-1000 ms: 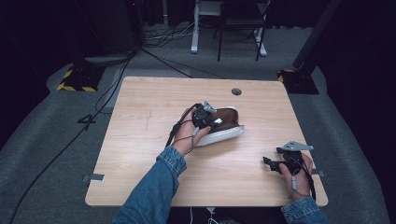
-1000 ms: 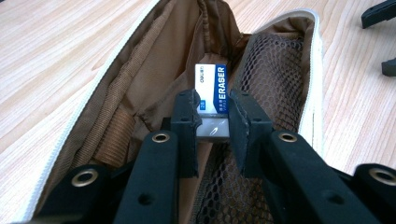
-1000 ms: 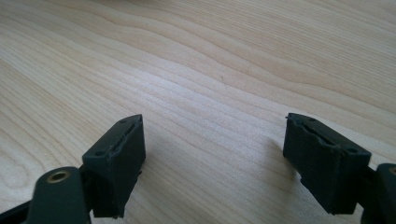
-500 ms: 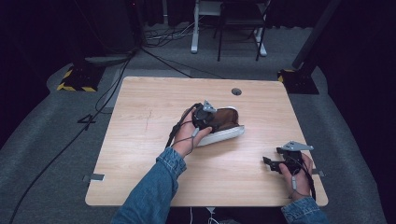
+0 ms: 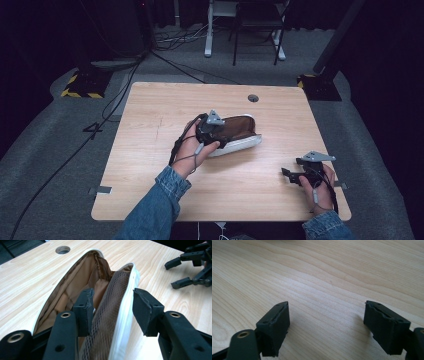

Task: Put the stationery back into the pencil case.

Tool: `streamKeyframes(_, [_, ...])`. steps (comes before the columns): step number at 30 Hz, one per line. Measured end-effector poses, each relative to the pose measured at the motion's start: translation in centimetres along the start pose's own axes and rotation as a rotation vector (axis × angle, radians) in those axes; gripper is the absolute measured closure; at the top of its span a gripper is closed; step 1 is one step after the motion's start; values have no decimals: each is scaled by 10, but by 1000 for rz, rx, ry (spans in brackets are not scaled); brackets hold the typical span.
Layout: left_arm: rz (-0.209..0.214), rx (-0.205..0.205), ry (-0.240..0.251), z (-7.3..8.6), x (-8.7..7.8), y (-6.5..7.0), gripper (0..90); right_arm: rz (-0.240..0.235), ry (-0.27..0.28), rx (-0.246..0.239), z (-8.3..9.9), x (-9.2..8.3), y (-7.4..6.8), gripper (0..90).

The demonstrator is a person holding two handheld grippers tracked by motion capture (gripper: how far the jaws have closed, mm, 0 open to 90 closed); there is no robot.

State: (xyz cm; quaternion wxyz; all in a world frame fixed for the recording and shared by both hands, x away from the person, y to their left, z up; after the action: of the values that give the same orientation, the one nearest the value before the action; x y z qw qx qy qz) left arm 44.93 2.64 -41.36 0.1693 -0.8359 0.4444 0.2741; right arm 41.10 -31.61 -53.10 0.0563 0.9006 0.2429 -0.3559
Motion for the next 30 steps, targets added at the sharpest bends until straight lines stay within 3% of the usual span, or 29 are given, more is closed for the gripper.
streamKeyframes(19, [-28, -22, 25, 29, -52, 12, 473, 1, 1, 0, 0, 0, 0, 212])
streamKeyframes(30, [-61, -11, 11, 57, -81, 18, 446, 0, 0, 0, 0, 0, 0, 212])
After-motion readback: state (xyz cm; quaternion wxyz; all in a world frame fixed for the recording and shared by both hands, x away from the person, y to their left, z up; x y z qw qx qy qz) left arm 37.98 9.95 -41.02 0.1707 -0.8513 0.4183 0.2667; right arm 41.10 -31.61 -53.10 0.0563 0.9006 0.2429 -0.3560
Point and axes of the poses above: each handheld gripper's, and its own axes: x roughly forward along the jaws, z roughly out of its underside, y roughly to its right, the point moved 4 cm from there along x, roughly forward along the jaws, and after that the axes turned 6 degrees about x, right-handed, at the moved point
